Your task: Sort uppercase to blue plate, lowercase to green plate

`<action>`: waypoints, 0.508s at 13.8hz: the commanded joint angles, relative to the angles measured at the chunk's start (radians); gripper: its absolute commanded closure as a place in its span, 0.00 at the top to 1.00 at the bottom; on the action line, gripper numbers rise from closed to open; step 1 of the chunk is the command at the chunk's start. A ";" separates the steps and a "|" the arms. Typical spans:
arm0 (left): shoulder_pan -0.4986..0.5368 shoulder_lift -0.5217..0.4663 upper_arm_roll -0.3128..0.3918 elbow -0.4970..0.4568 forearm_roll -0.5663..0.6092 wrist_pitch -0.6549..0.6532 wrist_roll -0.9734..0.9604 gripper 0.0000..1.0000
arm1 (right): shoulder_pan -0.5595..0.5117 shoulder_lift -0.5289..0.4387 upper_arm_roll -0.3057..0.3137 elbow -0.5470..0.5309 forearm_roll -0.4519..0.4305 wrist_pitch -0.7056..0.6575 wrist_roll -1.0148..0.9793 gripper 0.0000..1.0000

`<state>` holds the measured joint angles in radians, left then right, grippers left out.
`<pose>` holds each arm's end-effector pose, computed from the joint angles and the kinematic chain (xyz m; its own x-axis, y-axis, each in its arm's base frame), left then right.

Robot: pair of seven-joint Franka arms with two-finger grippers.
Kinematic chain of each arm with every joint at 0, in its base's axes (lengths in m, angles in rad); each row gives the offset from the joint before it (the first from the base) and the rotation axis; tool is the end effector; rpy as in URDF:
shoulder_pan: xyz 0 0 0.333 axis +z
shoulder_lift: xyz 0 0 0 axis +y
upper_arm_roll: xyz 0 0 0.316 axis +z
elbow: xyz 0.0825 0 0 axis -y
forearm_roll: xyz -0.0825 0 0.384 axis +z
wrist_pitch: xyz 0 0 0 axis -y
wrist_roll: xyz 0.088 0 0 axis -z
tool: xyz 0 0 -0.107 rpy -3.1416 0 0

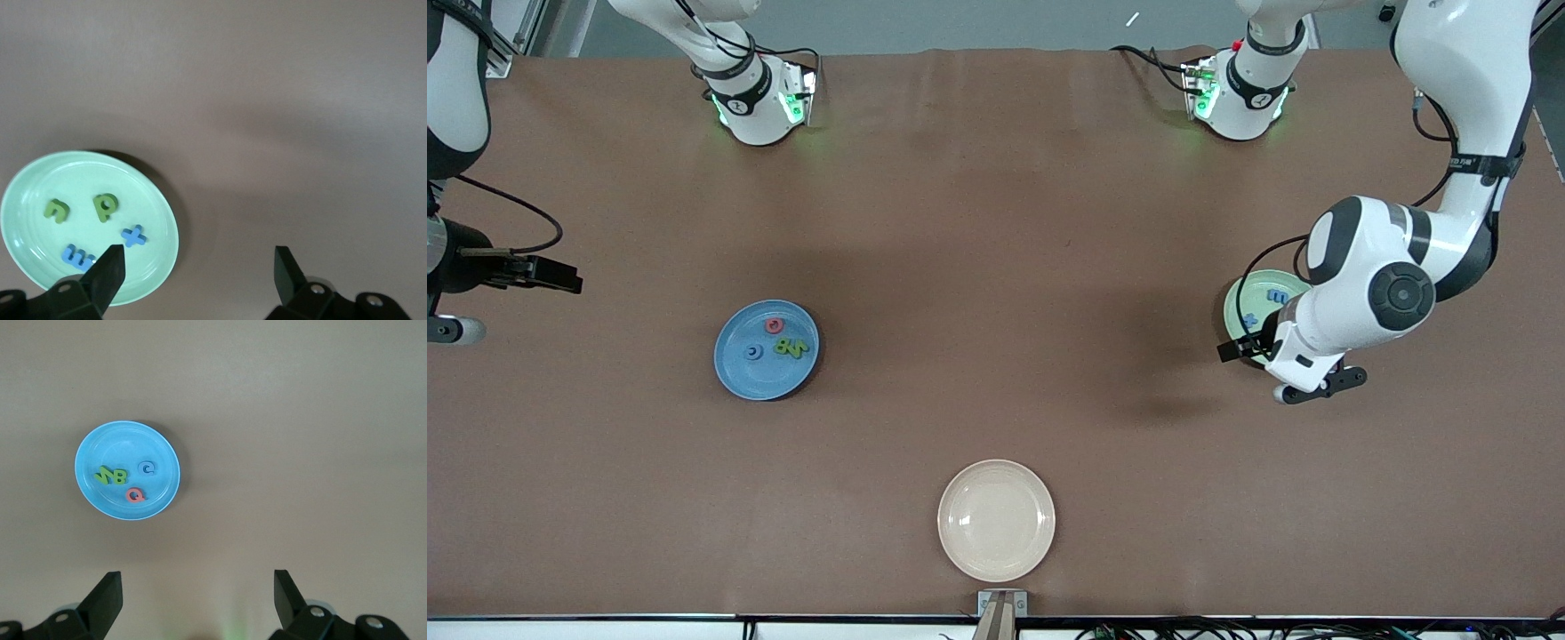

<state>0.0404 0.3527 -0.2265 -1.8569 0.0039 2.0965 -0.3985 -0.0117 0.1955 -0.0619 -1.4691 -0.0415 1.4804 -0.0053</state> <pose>0.6102 -0.1066 0.3272 0.9687 0.2145 -0.1249 0.2196 -0.9752 0.0282 0.5975 -0.0455 0.5522 0.9805 -0.0718 -0.1829 -0.0632 -0.9966 0.0523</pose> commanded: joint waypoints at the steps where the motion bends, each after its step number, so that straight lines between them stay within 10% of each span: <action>1: -0.155 -0.084 0.208 -0.007 -0.065 -0.036 0.172 0.99 | -0.027 0.012 0.014 0.019 0.011 -0.022 -0.007 1.00; 7: -0.099 -0.263 0.219 0.016 -0.053 -0.156 0.274 0.99 | -0.020 0.035 0.019 0.092 0.038 -0.012 -0.008 1.00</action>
<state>-0.0643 0.1585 -0.0079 -1.8409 -0.0430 2.0168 -0.1482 -0.0187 0.2143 -0.0558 -1.4142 -0.0223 1.4792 -0.0053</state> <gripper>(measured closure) 0.009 0.000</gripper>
